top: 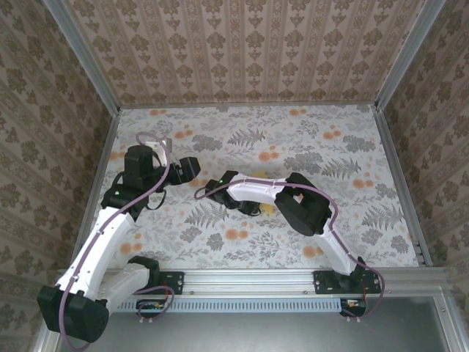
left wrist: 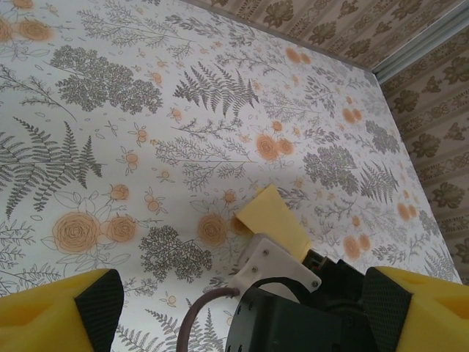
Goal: Fold a paper plane with a square sheet of paper (fold left side to right side)
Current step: Turn over the paper at the center of the table.
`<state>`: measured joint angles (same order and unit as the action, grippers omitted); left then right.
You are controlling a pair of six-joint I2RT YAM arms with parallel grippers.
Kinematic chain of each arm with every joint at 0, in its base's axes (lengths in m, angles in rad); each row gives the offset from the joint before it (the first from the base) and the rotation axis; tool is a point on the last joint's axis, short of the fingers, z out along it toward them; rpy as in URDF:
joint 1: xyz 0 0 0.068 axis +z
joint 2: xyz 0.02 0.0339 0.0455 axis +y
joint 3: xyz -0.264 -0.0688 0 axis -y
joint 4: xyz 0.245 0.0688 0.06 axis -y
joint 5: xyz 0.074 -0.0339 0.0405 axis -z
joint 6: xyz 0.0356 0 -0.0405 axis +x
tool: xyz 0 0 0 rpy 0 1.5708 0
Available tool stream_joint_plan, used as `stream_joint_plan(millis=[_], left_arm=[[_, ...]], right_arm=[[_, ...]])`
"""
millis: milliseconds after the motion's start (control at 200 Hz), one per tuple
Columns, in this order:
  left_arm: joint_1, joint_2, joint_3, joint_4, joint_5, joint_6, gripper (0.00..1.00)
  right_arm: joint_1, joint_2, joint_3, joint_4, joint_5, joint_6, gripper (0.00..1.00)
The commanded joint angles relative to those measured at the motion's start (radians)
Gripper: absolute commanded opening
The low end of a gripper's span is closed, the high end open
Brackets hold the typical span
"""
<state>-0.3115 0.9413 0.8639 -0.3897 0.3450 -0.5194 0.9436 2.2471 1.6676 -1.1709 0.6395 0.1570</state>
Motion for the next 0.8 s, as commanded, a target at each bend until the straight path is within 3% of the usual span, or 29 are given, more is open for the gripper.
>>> stream_joint_plan(millis=[0, 165, 375, 580, 795], left_arm=[[0.009, -0.003, 0.012, 0.012, 0.037, 0.011, 0.88], [0.009, 0.002, 0.008, 0.042, 0.086, -0.019, 0.89], [-0.001, 0.052, -0.039, 0.105, 0.167, -0.068, 0.9], [-0.052, 0.155, -0.11, 0.256, 0.23, -0.16, 0.87], [-0.184, 0.334, -0.097, 0.38, 0.226, -0.206, 0.85]], right_arm=[[0.005, -0.027, 0.014, -0.036, -0.143, 0.013, 0.4], [-0.009, -0.119, -0.018, -0.01, -0.258, 0.053, 0.53], [-0.036, -0.299, -0.131, 0.064, -0.347, 0.105, 0.82], [-0.129, -0.568, -0.352, 0.259, -0.437, 0.151, 0.92], [-0.291, -0.831, -0.573, 0.494, -0.573, 0.203, 1.0]])
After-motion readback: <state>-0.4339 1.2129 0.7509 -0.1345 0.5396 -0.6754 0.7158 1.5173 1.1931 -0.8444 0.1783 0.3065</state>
